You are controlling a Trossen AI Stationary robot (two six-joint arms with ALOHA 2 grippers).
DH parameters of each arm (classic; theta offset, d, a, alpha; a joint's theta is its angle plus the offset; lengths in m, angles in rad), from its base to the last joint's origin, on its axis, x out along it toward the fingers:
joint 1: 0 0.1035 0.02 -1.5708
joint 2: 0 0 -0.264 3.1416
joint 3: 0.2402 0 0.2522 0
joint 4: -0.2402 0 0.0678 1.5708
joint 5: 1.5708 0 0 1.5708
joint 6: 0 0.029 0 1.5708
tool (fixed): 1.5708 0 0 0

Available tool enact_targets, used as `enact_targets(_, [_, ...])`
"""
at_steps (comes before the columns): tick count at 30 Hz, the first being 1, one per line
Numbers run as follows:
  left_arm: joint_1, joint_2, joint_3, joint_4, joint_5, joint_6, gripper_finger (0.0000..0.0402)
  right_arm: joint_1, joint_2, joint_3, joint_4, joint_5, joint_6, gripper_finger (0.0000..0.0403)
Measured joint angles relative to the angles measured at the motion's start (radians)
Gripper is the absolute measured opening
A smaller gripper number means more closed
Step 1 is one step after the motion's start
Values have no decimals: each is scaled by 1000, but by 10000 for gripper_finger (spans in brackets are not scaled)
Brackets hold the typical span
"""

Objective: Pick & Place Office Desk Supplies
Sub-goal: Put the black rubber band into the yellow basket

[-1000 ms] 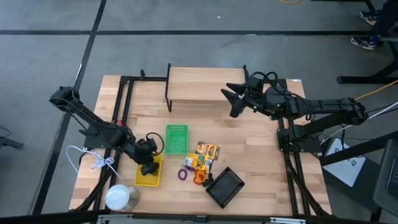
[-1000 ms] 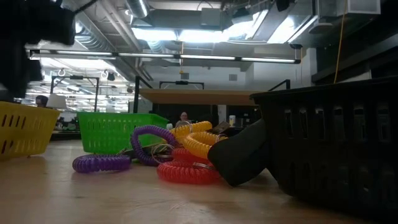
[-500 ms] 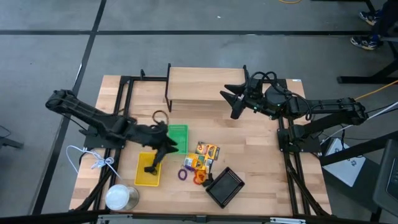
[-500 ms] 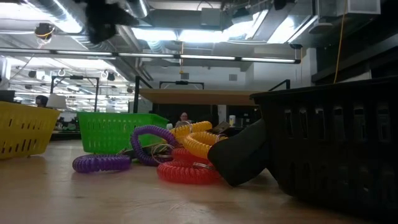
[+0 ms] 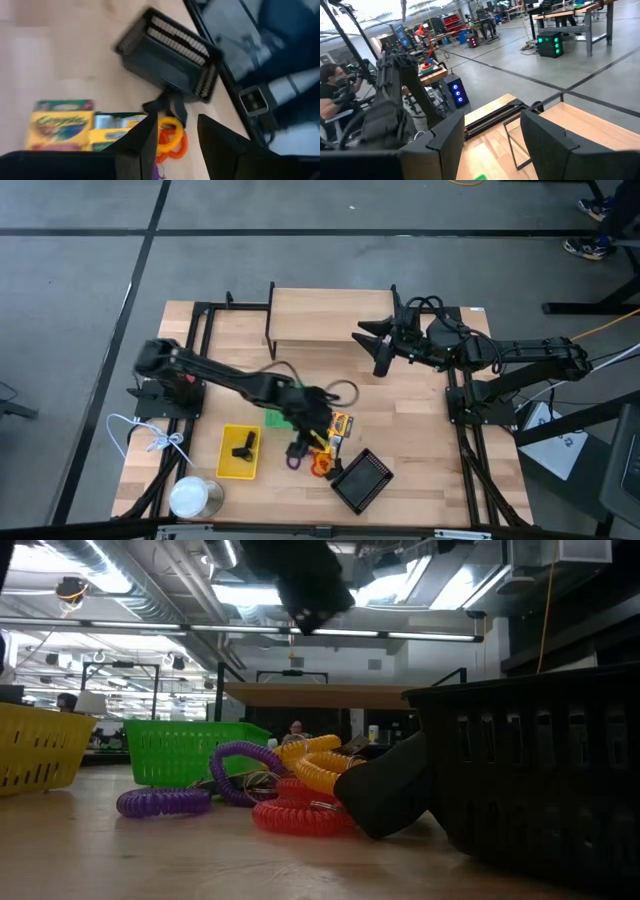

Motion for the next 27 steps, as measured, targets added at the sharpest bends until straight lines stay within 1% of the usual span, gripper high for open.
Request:
enact_targets(3, [-1, 84, 85, -58, 42, 110, 135, 0, 0, 0, 0, -16, 3, 197])
enact_targets(6, [-1, 143, 147, -107, 64, 202, 147, 3, 0, 0, 0, -18, 7, 197])
enact_targets(12, [0, 212, 194, -113, 72, 340, 168, 3, 0, 0, -3, -39, 8, 197])
enact_targets(22, [16, 288, 203, -98, 89, 405, 173, 3, 0, 0, -7, -39, 12, 197])
enact_targets(27, [11, 291, 202, -67, 172, 360, 173, 3, 0, 0, -9, -39, 15, 197])
